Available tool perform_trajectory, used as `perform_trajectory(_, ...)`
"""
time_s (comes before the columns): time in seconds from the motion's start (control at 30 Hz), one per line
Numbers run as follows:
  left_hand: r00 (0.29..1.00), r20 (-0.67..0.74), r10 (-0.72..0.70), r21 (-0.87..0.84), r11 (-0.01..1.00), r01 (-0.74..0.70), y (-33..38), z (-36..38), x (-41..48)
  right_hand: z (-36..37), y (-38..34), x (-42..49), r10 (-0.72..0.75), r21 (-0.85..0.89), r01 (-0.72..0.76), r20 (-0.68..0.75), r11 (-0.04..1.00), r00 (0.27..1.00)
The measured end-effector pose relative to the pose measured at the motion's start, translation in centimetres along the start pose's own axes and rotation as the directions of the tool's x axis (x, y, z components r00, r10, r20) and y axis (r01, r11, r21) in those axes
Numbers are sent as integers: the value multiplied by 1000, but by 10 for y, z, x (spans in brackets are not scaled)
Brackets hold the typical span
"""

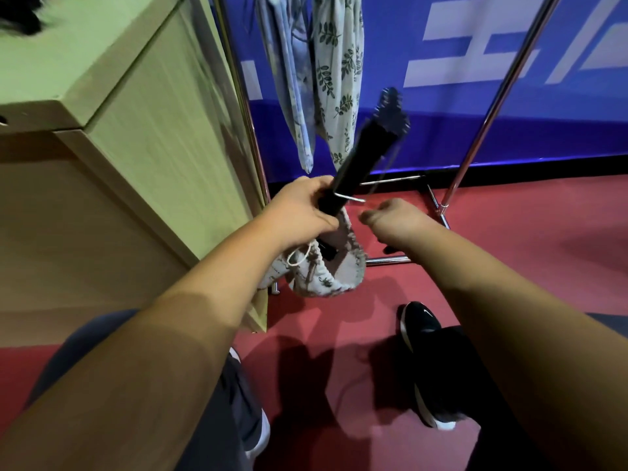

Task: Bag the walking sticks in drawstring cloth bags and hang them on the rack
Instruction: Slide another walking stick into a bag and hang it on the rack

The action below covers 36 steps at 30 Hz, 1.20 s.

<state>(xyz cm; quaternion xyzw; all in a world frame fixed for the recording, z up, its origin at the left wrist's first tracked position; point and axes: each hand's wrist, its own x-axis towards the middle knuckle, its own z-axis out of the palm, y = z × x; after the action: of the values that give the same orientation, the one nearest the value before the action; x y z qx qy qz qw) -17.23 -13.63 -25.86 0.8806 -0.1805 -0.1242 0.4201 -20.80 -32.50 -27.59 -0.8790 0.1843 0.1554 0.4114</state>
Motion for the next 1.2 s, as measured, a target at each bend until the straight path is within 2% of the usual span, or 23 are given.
perform_trajectory(0.1, 998, -40, -44, -131, 991, 39, -1, -6, 0, 8, 0, -9, 93, 37, -105, 236, 994, 967)
perform_trajectory(0.13, 998, -26, -54, -115, 992, 51, 0, -7, -2, 11, 0, -12, 91, 9, -99, 304, 995, 948)
perform_trajectory(0.2, 998, 10, -57, -48, 997, 57, 1, -9, -7, 16, 0, -16, 64, -52, -49, 351, 997, 934)
perform_trajectory(0.27, 995, 47, -86, -44, 995, 88, -4, -10, -9, 18, 1, -13, 43, -100, -15, 281, 995, 959)
perform_trajectory(0.4, 978, 102, -182, 70, 982, 175, -19, -9, -5, 14, 2, -3, 10, -189, -9, 4, 982, 1000)
perform_trajectory(0.47, 978, 101, -183, 101, 980, 173, -24, -8, -3, 11, 1, 2, -32, -112, 22, -83, 993, 996)
perform_trajectory(0.6, 969, 164, -184, 228, 963, 144, -29, -11, -1, 10, 3, 1, -67, 69, 73, -85, 995, 994)
perform_trajectory(0.7, 970, 192, -148, 203, 973, 109, -32, -15, -1, 7, 2, -1, -67, 140, 83, -113, 987, 991)
perform_trajectory(0.8, 967, 240, -83, 85, 994, 64, -20, -22, -7, 1, 1, -3, -50, 111, 69, -165, 991, 985)
perform_trajectory(0.87, 967, 245, -64, 51, 997, 53, -18, -24, -7, 0, 2, -1, 3, 180, 21, -136, 983, 991)
perform_trajectory(0.97, 975, 213, -70, -41, 996, 81, -13, -25, -8, 3, 3, -2, 91, 219, -93, 19, 971, 996)
perform_trajectory(1.03, 979, 199, -47, -106, 992, 69, -8, -25, -9, 8, 5, -6, 138, 145, -156, 126, 977, 982)
perform_trajectory(1.2, 980, 193, 52, -317, 949, 12, 8, -27, -16, 13, 8, -10, 141, -84, -123, 264, 989, 954)
